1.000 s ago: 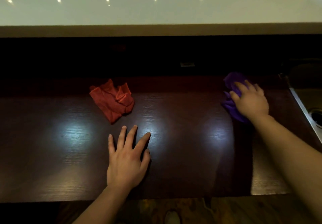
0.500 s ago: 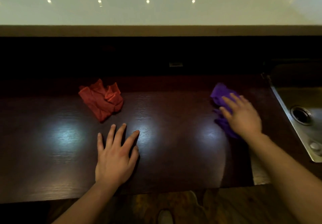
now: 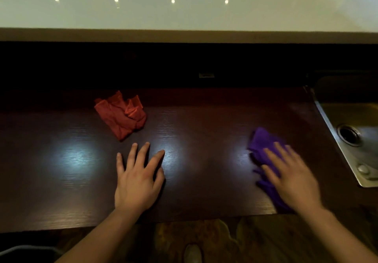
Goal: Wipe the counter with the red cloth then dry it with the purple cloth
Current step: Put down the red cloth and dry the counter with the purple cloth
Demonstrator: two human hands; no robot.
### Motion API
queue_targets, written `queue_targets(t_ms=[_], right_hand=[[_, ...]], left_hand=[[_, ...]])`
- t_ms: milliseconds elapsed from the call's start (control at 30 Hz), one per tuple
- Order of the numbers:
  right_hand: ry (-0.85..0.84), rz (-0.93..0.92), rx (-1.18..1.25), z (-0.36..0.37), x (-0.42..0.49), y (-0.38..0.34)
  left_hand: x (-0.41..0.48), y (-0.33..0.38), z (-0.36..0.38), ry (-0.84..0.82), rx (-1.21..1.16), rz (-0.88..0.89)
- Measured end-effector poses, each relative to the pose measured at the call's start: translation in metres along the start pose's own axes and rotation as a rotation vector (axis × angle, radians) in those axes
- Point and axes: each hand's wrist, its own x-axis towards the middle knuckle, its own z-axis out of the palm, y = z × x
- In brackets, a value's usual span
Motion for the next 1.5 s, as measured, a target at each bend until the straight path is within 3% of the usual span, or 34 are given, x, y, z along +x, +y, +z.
queue_targets(t_ms=[133, 267, 333, 533, 633, 700, 833, 967, 1167, 1233, 1400, 1500], right_hand=[[0.066, 0.439, 0.066, -0.006, 0.033, 0.063], [0.047, 0.52, 0.082, -0.01, 0.094, 0.049], [0.004, 0.458, 0.072, -0.008, 0.103, 0.024], [-0.091, -0.219, 0.099, 0.013, 0.026, -0.11], [-0.072, -0.431, 0.136, 0.013, 0.04, -0.124], [-0.032, -0.418, 0.118, 0.012, 0.087, -0.121], [-0.039, -0.143, 0.138, 0.013, 0.192, -0.162], [-0.023, -0.134, 0.16, 0.011, 0.232, -0.23], [-0.09, -0.538, 0.178, 0.009, 0.147, -0.238], [-0.076, -0.521, 0.206, 0.01, 0.109, -0.211], [0.002, -0.129, 0.204, 0.011, 0.068, -0.2], [0.005, -0.269, 0.205, 0.017, 0.034, -0.24]], left_hand=[[0.001, 0.0, 0.0, -0.009, 0.002, -0.011], [0.001, 0.002, 0.0, -0.013, 0.01, -0.007], [0.001, 0.002, 0.0, -0.014, 0.022, -0.005], [0.001, 0.001, 0.0, -0.014, 0.011, -0.008], [0.001, 0.002, -0.001, -0.016, 0.005, -0.008], [0.001, 0.002, -0.001, -0.017, 0.002, -0.01], [0.001, 0.001, 0.001, -0.016, 0.015, -0.008], [0.003, -0.002, 0.003, -0.021, 0.013, -0.004], [0.001, -0.004, 0.003, -0.021, 0.005, 0.0], [0.0, -0.004, 0.002, -0.018, -0.009, -0.004], [-0.003, -0.019, -0.007, -0.066, -0.009, 0.03], [-0.023, -0.068, -0.018, -0.071, 0.059, -0.062]])
